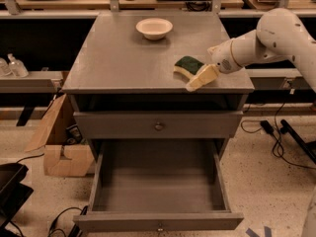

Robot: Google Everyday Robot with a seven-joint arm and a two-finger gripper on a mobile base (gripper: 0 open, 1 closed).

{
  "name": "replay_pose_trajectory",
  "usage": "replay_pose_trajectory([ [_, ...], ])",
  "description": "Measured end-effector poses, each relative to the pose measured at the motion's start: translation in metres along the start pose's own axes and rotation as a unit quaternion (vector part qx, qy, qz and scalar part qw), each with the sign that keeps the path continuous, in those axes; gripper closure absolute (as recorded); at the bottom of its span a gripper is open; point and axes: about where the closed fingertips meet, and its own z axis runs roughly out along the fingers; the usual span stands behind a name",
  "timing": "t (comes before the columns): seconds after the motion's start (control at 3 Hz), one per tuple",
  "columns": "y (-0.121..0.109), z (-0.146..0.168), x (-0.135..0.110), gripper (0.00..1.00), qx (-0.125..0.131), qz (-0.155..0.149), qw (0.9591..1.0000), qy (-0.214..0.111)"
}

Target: Place sponge into middle drawer

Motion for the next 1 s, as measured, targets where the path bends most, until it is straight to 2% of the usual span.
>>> replay_pose_trajectory([
  [0.33, -0.0033, 0.0118, -0.0081, 0.18, -0.001, 0.001, 1.0000, -0.005],
  [0.67, -0.0038, 0.0162, -0.0128, 0.41, 0.000, 0.000, 1.0000, -0.004],
  [1.0, 0.0014, 0.0144, -0.0130, 0.72, 0.002, 0.000, 1.0000, 0.000],
])
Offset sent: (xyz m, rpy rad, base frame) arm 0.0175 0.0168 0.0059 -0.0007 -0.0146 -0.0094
